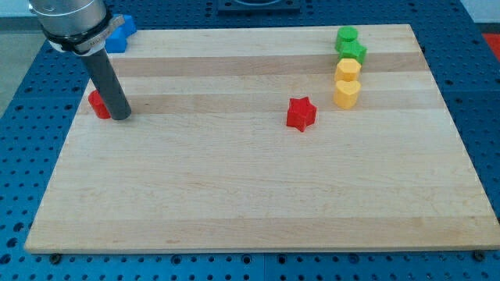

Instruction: Push the red circle to the bottom of the cube

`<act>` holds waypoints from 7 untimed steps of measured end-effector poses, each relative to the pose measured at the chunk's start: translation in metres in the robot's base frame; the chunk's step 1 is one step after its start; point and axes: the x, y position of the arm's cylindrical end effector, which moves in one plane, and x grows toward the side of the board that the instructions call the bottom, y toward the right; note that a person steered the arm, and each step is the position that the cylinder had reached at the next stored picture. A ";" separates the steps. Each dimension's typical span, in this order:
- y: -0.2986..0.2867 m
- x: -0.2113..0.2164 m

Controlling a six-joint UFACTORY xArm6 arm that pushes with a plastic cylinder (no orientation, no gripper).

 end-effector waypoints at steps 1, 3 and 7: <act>0.000 0.000; 0.016 -0.007; -0.039 -0.072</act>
